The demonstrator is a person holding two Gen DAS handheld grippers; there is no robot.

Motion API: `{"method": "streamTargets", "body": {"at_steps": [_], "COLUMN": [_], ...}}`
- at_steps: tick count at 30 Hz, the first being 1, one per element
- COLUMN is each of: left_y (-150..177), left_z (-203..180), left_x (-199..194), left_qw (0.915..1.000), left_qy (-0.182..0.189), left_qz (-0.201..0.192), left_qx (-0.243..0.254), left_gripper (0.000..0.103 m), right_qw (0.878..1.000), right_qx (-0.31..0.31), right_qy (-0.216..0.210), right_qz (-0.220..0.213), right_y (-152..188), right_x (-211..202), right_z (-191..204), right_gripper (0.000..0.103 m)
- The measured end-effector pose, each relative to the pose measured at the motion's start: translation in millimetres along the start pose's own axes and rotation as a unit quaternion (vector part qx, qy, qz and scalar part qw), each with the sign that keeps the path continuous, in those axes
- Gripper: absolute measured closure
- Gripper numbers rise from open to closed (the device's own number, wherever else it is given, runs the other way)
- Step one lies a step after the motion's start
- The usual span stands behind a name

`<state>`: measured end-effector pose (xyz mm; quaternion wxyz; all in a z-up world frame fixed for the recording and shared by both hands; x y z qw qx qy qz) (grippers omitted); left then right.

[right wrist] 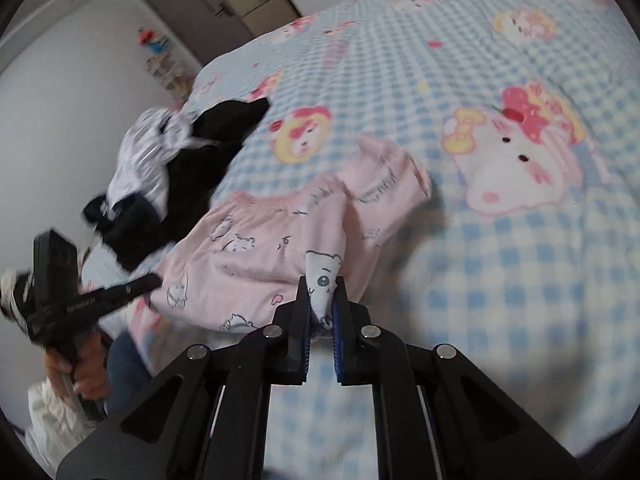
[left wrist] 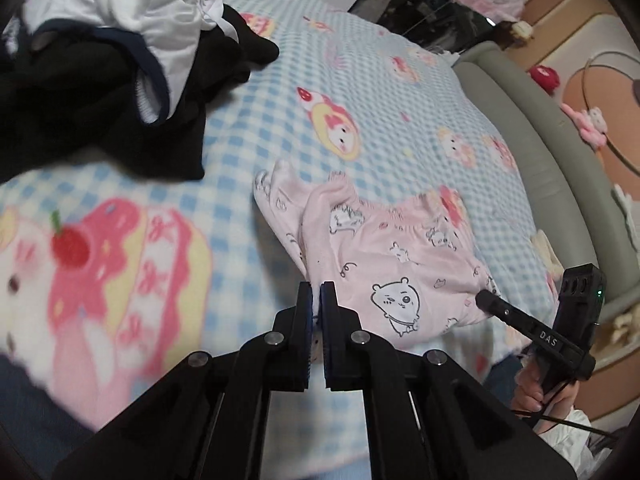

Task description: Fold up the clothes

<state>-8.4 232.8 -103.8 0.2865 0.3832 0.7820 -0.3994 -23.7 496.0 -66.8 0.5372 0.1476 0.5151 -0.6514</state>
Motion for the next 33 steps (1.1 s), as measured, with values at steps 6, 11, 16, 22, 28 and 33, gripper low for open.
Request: {"method": "streamTargets", "body": {"at_steps": [6,11,16,22,28,33], "left_y": [24.1,32.8,-5.9,-7.2,-32.1,-30.0], "left_z": [16.4,18.8,-26.1,-42.4,-26.0,6.9], "left_x": [-15.1,-21.1,0.6,72.9,38.4,43.2], "left_qw": [0.9998,0.9996,0.9956,0.9848,0.9923,0.9935], "left_qy": [-0.013,-0.024,-0.036,-0.078,-0.098,-0.109], "left_qz": [0.010,0.012,-0.011,0.060,-0.015,0.020], "left_qx": [-0.009,0.001,0.085,0.143,0.073,0.024], "left_gripper": [0.097,0.068,0.050,0.086,0.093,0.085], "right_qw": [0.997,0.997,0.996,0.989,0.985,0.988], "right_qx": [0.003,0.012,-0.047,-0.080,-0.146,-0.096], "right_qy": [0.030,0.051,0.069,0.065,0.077,0.099], "right_qz": [0.074,0.055,0.034,0.109,0.038,0.073], "right_y": [63.1,59.7,24.6,6.7,-17.6,-16.5], "right_x": [5.6,-2.1,2.3,86.7,78.5,108.9], "right_z": [-16.6,-25.2,-8.1,1.1,34.1,5.0], "right_gripper": [0.083,0.073,0.061,0.075,0.096,0.069]}}
Point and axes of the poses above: each gripper's, at about its wrist camera, not at the fingertips, and x roughly the way its jaws point, z to its left, y to its underside, the point moved 8 cm from there along x, roughly the way its jaws point, and after that the axes turned 2 degrees about -z, right-handed, at the moved point
